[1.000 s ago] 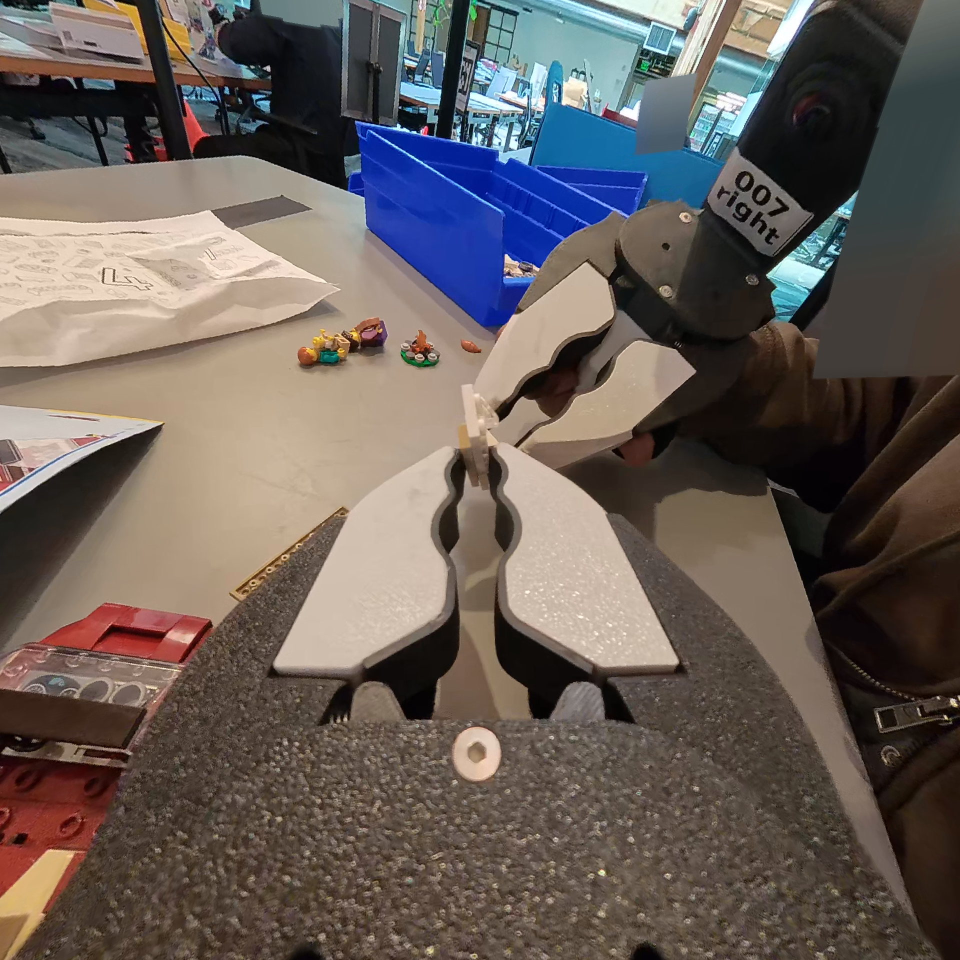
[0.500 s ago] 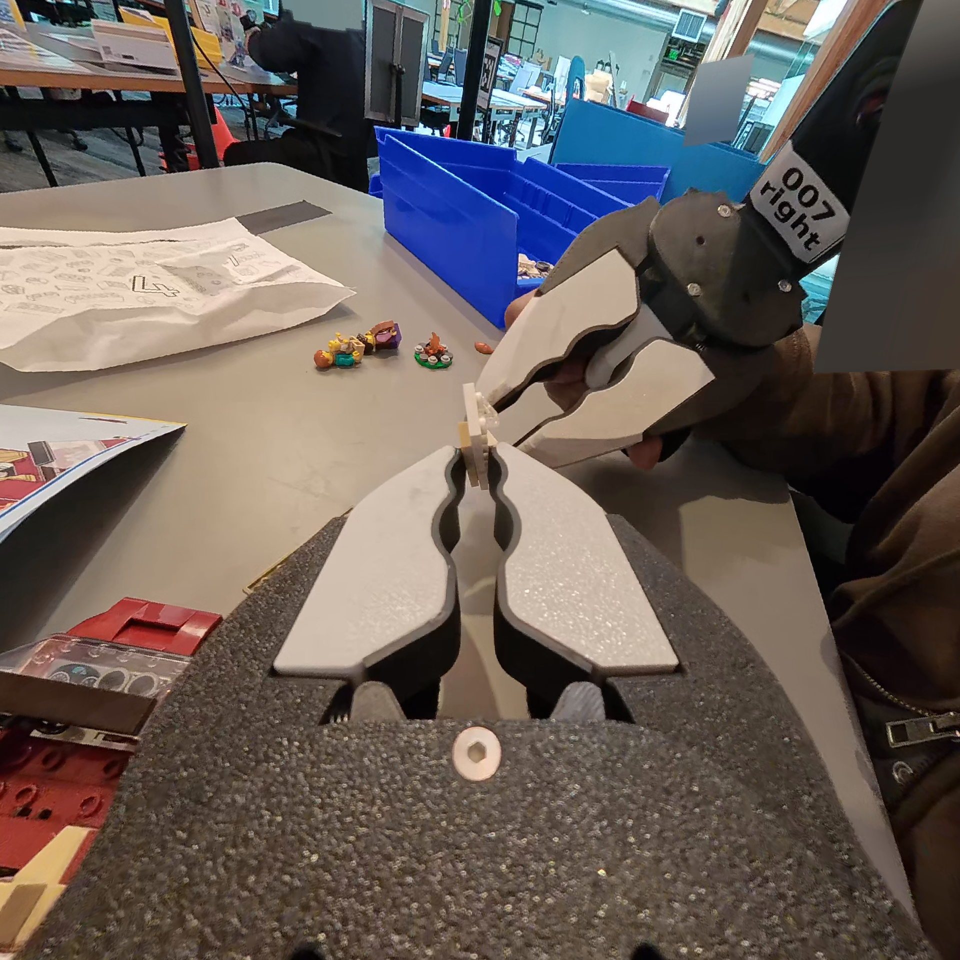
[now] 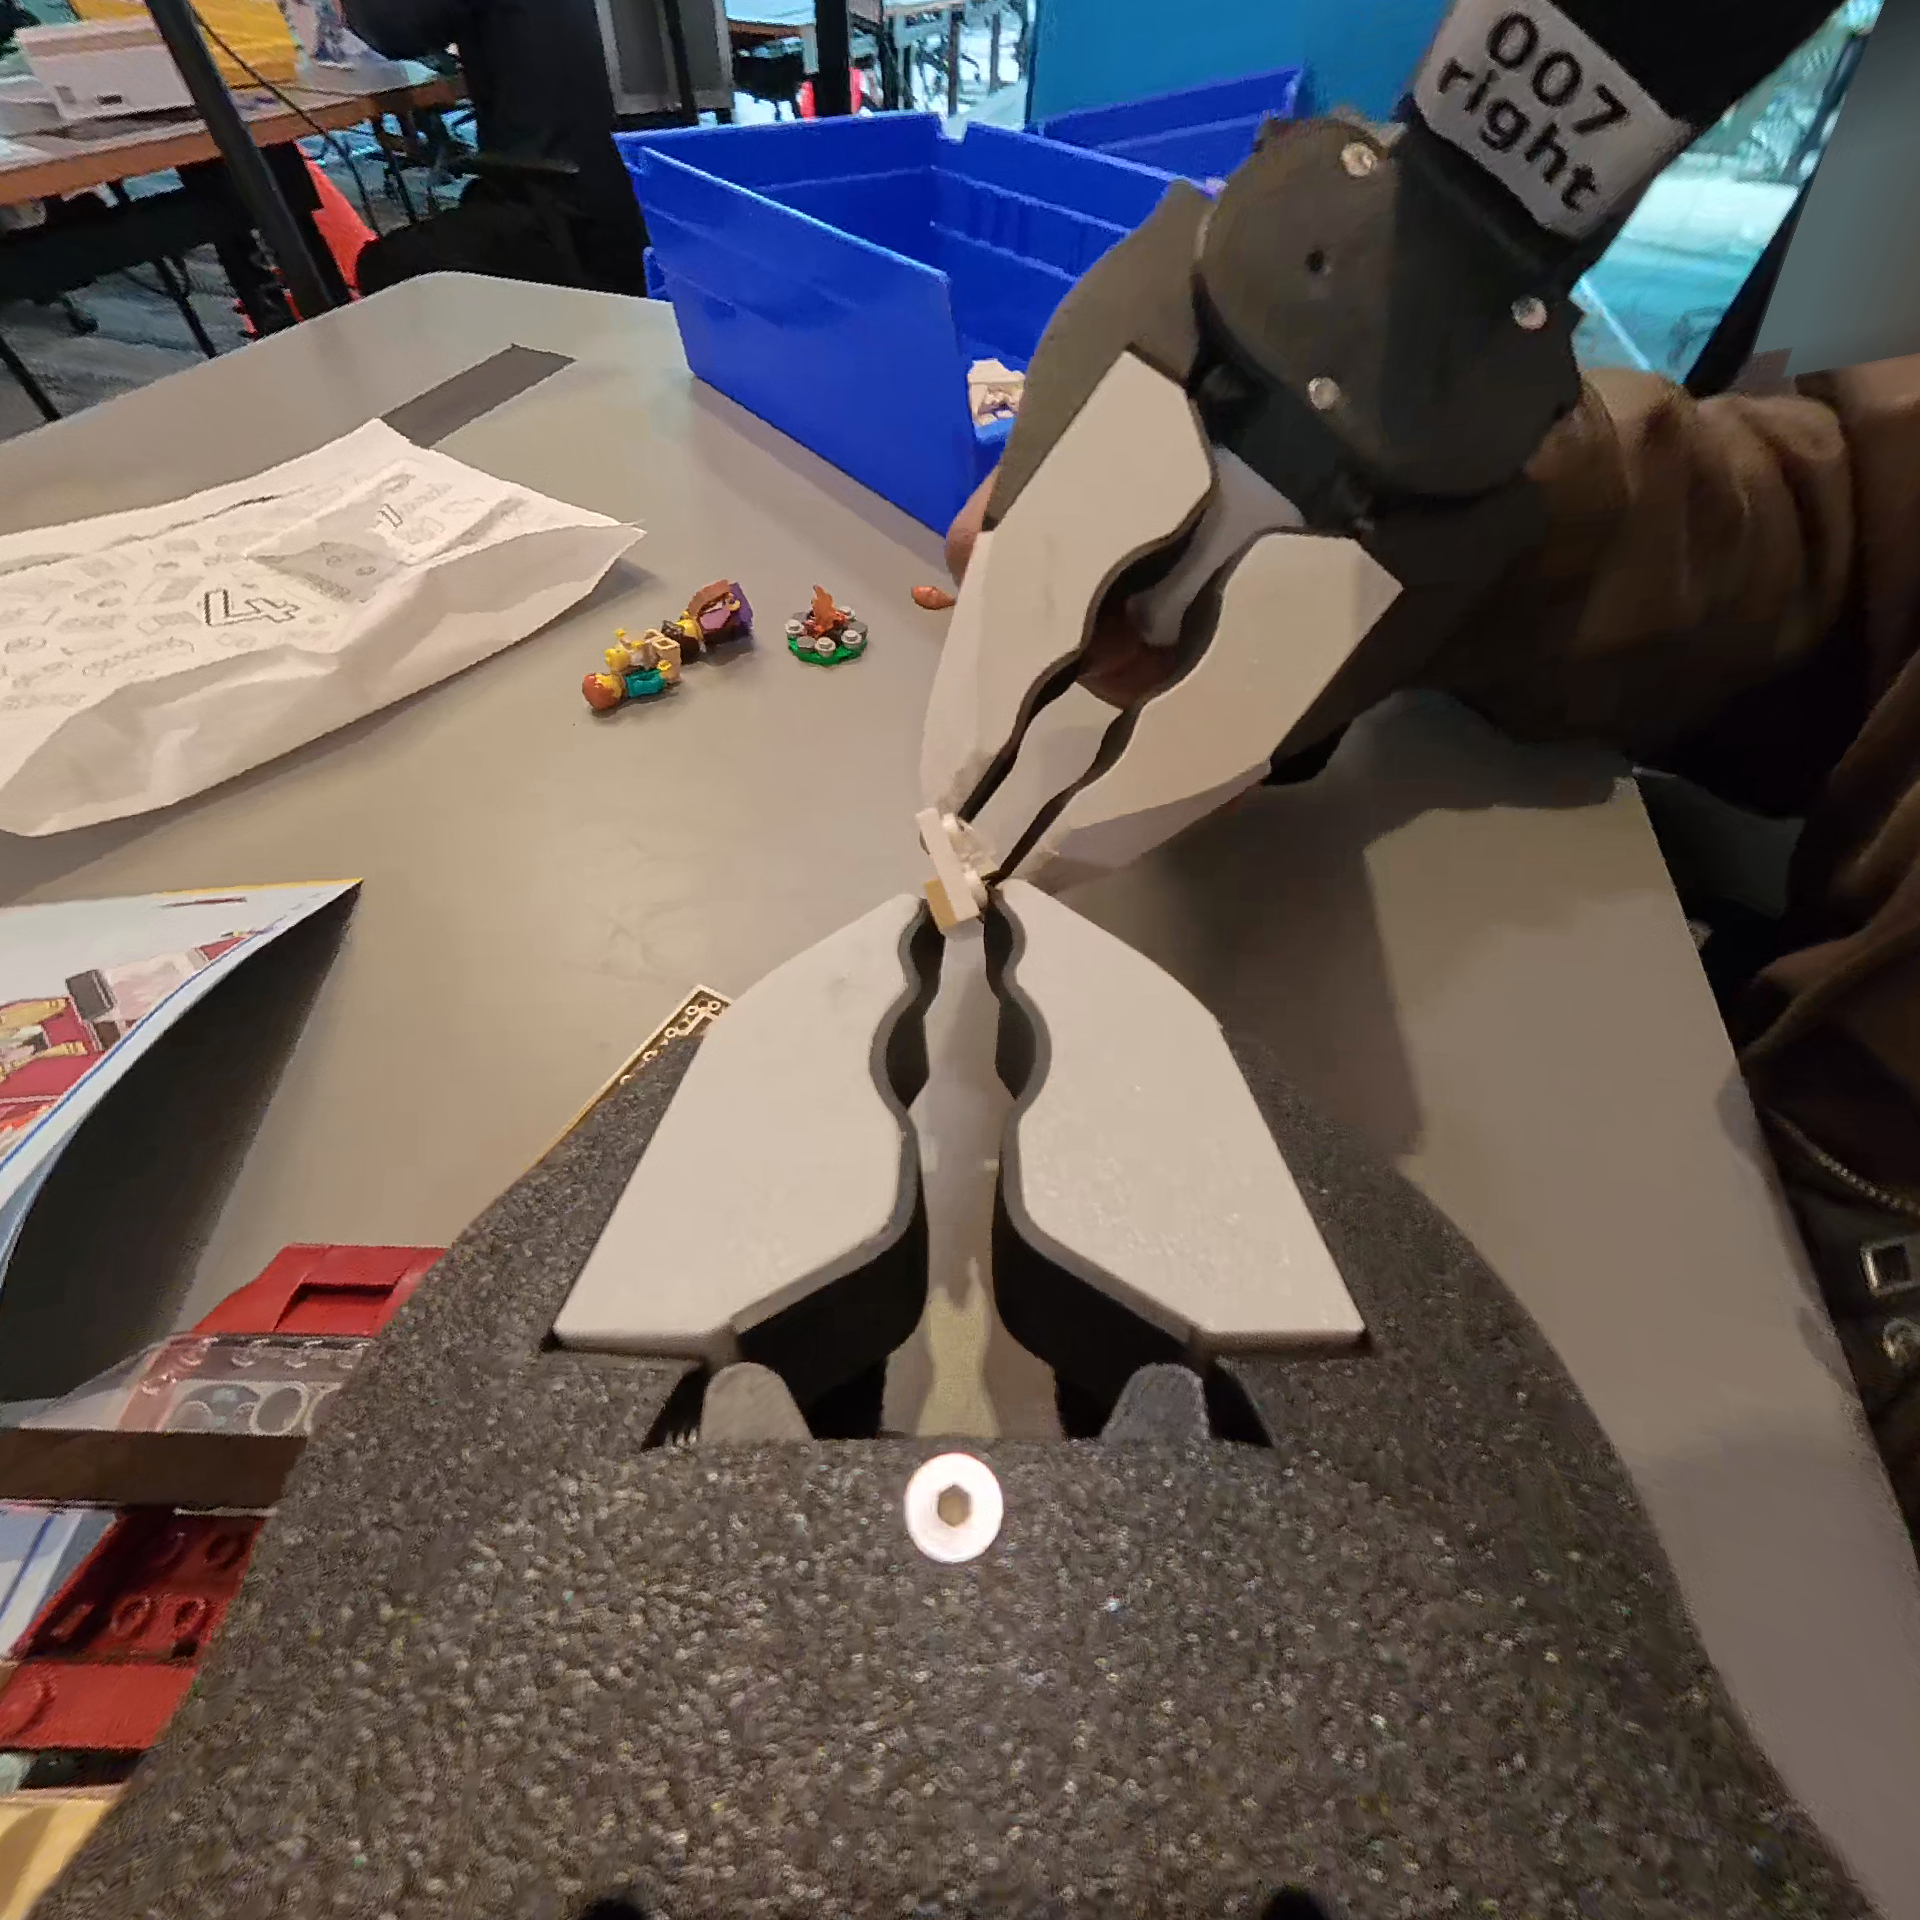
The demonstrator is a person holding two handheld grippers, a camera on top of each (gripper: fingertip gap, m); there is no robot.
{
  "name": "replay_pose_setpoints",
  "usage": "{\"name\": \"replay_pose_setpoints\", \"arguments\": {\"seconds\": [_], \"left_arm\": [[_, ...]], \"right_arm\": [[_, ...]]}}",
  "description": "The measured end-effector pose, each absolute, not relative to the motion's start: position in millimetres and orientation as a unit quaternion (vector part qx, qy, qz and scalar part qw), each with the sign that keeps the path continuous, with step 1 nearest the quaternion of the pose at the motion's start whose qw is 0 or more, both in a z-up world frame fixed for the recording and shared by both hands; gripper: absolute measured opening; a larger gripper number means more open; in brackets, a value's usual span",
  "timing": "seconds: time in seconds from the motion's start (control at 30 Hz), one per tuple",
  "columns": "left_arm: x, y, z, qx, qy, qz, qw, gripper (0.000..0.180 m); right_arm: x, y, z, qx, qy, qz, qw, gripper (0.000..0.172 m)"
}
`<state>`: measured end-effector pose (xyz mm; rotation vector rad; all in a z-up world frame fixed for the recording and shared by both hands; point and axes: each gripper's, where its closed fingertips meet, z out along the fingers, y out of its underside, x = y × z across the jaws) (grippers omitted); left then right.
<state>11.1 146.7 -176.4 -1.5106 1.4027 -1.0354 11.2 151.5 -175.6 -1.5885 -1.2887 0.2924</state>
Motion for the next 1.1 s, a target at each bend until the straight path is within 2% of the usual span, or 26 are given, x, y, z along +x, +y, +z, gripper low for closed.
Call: {"name": "replay_pose_setpoints", "arguments": {"seconds": [0.47,0.63,0.77,1.1], "left_arm": [[13,130,-182,-0.565,0.607,-0.398,0.392,0.008],[12,143,-180,-0.603,0.559,-0.412,0.392,0.008],[12,146,-187,-0.618,0.559,-0.392,0.39,0.008],[10,140,-187,-0.559,0.622,-0.343,0.427,0.008]], "right_arm": [[13,135,-181,-0.63,-0.562,0.2,0.497,0.011],[12,149,-177,-0.602,-0.56,0.076,0.564,0.01],[11,153,-183,-0.564,-0.602,-0.048,0.563,0.011],[9,147,-182,-0.593,-0.587,0.078,0.545,0.009]]}}
